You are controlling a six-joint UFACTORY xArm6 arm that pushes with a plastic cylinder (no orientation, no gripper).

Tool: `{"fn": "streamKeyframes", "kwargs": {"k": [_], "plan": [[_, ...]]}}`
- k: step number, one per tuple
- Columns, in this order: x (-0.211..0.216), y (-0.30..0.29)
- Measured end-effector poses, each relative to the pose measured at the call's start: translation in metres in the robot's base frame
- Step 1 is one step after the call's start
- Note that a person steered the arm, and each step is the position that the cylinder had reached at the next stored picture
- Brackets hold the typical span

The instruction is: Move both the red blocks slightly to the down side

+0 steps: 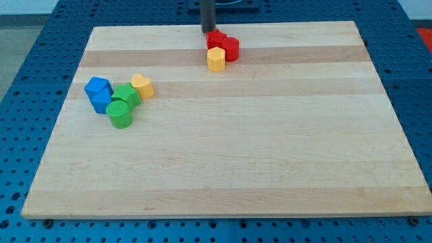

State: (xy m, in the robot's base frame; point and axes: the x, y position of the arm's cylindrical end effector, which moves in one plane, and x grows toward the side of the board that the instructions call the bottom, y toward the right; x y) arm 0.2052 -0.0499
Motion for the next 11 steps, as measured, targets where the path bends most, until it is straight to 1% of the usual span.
{"fn": "streamKeyframes", "kwargs": {"k": [1,2,5,7,8,9,10,11], "plan": [[0.000,0.000],[0.000,-0.025],[0.001,-0.009],[0.040,0.054],[0.092,0.106],[0.128,0.120],[0.191,0.143],[0.173,0.142]]}}
